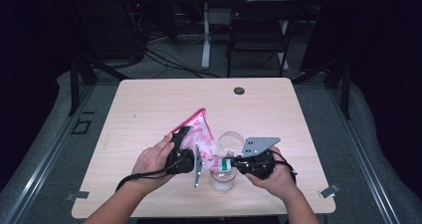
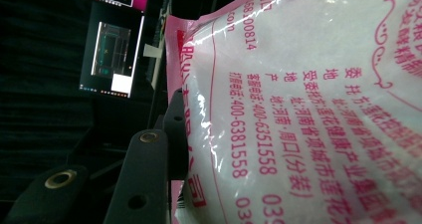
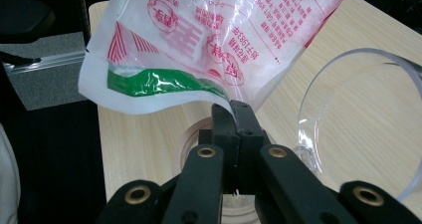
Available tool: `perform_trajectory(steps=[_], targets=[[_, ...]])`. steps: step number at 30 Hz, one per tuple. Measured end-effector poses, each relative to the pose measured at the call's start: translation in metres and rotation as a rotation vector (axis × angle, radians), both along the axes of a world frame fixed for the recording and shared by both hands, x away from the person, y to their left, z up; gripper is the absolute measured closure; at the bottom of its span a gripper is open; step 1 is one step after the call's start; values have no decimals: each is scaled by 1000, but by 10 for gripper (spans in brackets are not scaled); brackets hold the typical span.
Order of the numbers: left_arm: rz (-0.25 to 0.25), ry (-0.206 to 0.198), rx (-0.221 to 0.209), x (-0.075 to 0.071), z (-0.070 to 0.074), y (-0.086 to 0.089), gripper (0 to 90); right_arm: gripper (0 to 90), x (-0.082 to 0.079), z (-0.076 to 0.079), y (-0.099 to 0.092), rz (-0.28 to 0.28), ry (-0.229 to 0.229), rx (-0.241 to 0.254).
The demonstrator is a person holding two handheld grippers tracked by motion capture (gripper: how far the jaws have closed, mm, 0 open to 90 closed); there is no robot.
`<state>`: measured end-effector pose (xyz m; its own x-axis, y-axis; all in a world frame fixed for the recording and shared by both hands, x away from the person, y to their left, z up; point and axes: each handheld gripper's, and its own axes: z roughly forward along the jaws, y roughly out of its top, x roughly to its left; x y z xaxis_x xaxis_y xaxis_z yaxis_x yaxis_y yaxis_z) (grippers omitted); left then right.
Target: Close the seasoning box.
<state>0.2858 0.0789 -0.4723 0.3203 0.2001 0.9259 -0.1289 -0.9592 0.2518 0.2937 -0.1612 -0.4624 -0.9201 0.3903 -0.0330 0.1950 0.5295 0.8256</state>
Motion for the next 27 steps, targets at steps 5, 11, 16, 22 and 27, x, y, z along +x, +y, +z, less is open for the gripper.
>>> perform_trajectory(steps=[5, 11, 16, 22, 27], targets=[[-2, 3, -6, 0, 1, 0, 619, 900, 0, 0, -1, 2, 3, -2], [0, 4, -11, -1, 3, -2, 620, 893, -2, 2, -2, 4, -8, 9], [-4, 8, -12, -1, 3, -4, 620, 852, -3, 2, -1, 12, -17, 14], [-7, 16, -13, -1, 2, -7, 621, 835, -5, 2, 1, 21, -25, 13], [-8, 13, -13, -1, 2, -8, 621, 872, -5, 1, 4, 26, -25, 8]])
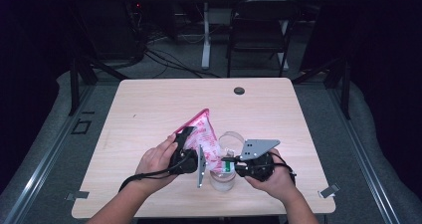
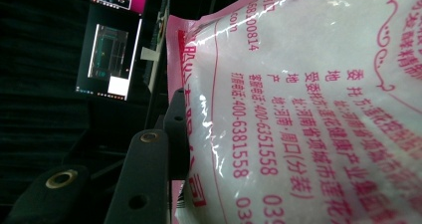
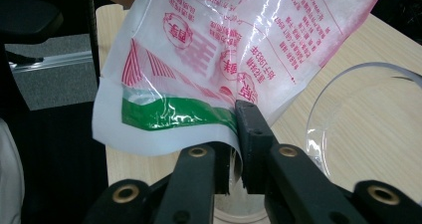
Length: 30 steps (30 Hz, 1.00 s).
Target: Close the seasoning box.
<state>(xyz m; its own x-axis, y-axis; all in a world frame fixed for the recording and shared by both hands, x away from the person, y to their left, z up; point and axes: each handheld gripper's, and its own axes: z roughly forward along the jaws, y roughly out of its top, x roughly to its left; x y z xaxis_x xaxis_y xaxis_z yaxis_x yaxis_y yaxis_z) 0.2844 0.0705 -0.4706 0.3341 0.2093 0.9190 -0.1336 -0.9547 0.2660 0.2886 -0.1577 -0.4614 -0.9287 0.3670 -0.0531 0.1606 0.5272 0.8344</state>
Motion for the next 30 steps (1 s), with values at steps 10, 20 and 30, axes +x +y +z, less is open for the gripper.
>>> perform_trajectory(steps=[10, 20, 30], targets=[[2, 1, -2, 2, -1, 1, 622, 900, 0, -2, 1, 15, 12, -12], [1, -4, -1, 3, -1, 2, 624, 900, -1, -3, 3, 28, 19, -30], [-1, -14, 6, 3, 1, 2, 625, 900, -1, -4, 3, 38, 25, -40]])
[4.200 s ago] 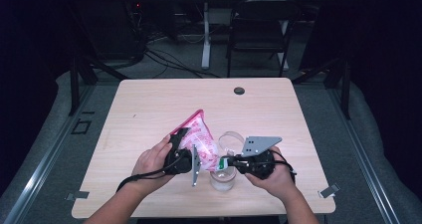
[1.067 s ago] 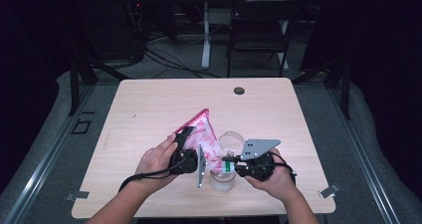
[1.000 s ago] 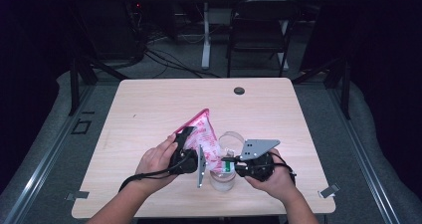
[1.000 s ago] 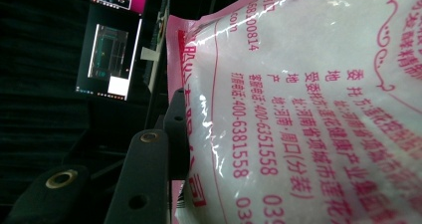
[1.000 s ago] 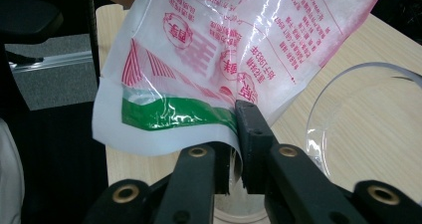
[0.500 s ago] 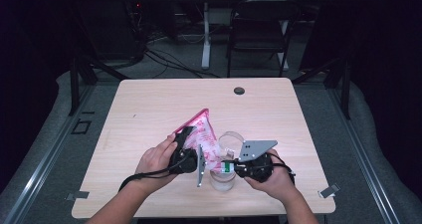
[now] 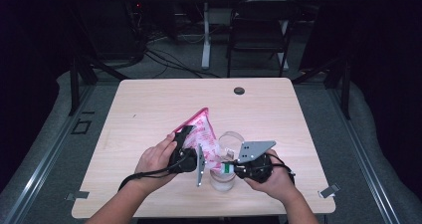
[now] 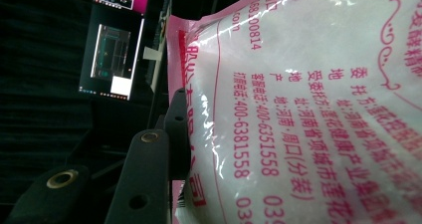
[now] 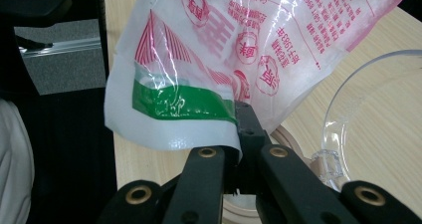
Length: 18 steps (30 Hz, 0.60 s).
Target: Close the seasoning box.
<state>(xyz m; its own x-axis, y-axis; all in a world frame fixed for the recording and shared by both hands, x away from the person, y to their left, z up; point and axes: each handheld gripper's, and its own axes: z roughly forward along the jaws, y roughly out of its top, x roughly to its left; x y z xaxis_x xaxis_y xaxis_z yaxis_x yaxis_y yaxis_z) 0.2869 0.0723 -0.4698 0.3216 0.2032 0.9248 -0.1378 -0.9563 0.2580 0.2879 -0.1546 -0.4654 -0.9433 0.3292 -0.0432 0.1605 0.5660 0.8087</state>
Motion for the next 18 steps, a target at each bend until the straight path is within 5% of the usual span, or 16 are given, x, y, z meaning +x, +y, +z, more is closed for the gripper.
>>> perform_trajectory(steps=[18], targets=[[-7, -27, 6, -2, 3, -2, 625, 900, 1, 0, -2, -15, -8, -13]])
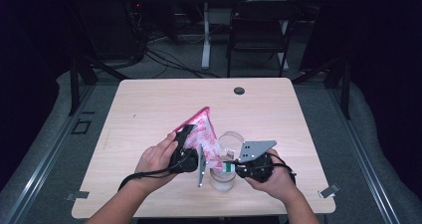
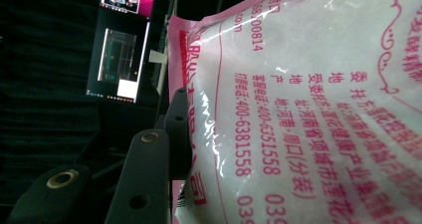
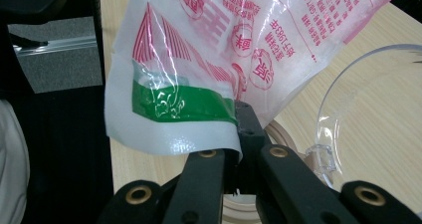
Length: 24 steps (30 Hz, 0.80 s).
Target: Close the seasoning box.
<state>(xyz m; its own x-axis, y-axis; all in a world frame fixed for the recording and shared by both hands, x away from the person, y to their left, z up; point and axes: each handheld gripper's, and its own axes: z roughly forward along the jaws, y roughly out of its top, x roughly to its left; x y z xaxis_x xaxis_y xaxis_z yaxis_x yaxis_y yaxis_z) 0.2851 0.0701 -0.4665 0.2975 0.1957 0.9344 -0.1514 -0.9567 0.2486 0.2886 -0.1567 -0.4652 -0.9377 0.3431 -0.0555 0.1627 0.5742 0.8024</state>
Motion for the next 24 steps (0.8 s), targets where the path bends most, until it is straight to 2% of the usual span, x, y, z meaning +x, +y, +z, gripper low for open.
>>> perform_trajectory(steps=[9, 24], targets=[[0, -19, 5, -2, 1, -1, 626, 900, 1, -1, -1, -5, -2, -6], [-7, -19, 1, -3, 1, 0, 627, 900, 1, -1, -1, -3, -2, -10]])
